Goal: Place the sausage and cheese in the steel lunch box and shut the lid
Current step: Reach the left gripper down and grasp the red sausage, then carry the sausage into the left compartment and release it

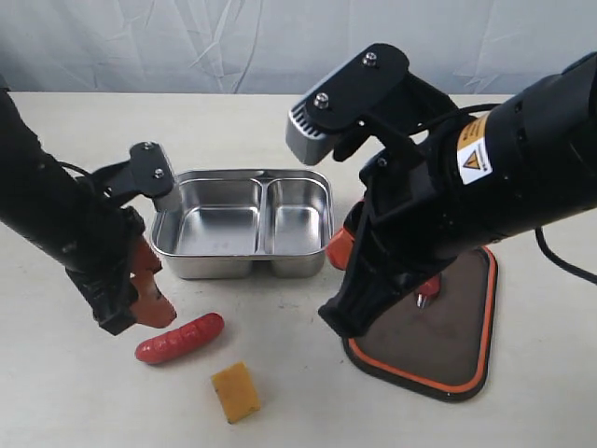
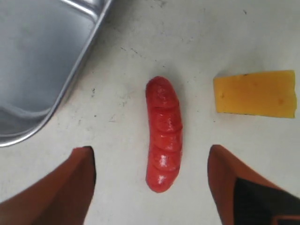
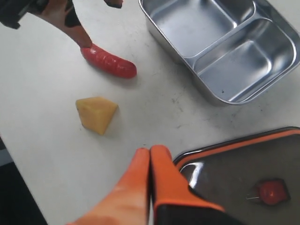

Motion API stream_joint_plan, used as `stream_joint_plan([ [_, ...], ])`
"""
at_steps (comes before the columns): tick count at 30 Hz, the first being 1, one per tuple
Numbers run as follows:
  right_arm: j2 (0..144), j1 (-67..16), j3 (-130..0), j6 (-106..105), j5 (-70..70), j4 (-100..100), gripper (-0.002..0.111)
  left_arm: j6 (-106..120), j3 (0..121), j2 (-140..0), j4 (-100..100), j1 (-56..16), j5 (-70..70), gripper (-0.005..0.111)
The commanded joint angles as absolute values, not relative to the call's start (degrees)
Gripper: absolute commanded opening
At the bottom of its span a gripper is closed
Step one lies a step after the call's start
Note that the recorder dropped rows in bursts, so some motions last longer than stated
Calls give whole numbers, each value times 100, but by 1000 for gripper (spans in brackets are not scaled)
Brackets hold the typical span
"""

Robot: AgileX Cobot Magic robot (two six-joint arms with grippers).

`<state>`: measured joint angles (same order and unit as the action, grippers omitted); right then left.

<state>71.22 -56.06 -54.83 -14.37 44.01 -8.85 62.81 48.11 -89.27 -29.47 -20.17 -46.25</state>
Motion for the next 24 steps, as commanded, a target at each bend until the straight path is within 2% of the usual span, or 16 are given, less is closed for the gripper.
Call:
stream_joint_plan([
  [1,7092,-5599,-5516,-1437,4483,-801,-1,5917,4838,-9198,-2647,-2287,-4166,63],
  [11,7092,-5599,-5516,-1200,4457,-789,-1,5719,4838,-9871,-2685,-2353,-4201,63],
  [20,7092,-5599,-5516,-1052,4458,-799,-1,5392,4838,-10368,-2375,-2867,-4020,63],
  [21,7092,-5599,-5516,-1052,4458,-799,-1,5347,4838,-10413,-2267,-2867,-4033,61],
  [24,7092,-5599,-5516,-1052,4458,-786,-1,5239,4838,-10429,-2137,-2867,-4102,44],
])
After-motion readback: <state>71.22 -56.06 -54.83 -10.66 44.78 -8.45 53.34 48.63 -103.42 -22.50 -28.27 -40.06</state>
